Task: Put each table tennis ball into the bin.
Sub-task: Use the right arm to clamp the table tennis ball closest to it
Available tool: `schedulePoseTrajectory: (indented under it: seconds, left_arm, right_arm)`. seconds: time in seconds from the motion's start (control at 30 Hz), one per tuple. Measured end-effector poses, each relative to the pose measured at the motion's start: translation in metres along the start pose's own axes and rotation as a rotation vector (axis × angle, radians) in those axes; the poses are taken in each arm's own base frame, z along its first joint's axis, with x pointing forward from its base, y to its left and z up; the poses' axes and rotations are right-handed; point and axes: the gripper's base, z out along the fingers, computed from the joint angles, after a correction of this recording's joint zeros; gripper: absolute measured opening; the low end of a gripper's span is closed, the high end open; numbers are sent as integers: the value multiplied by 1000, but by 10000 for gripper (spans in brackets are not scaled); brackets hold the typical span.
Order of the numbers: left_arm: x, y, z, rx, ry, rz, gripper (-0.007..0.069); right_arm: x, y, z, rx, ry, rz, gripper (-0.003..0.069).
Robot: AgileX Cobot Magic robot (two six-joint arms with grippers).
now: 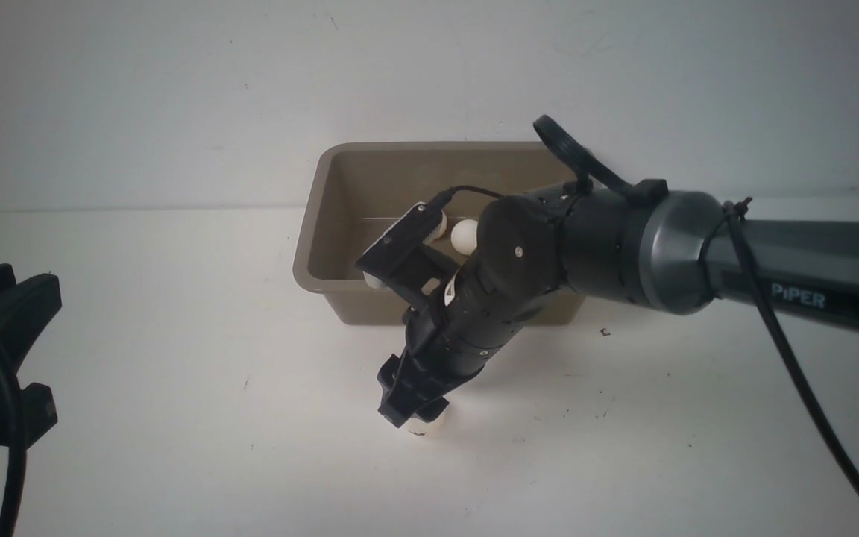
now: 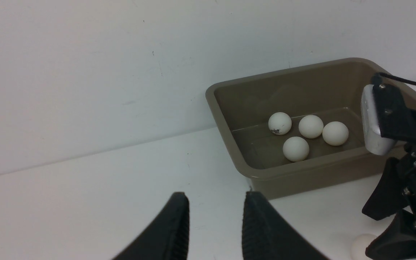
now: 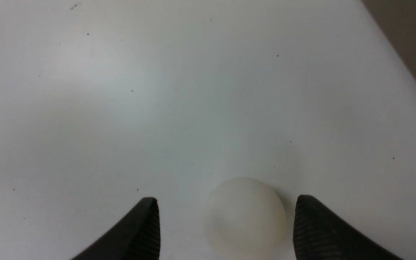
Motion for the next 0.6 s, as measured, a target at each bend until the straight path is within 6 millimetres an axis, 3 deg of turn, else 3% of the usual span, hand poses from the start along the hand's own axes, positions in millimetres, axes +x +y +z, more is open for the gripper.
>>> schedulePoseTrajectory:
  seconds: [0.27, 0.6]
  left_arm:
    - [0, 0, 0, 1, 1, 0, 195]
    - [0, 0, 0, 1, 1, 0, 195]
  right_arm:
    - [1, -1, 9, -3, 17, 46, 451]
    - [-17, -9, 15, 12, 30, 19, 451]
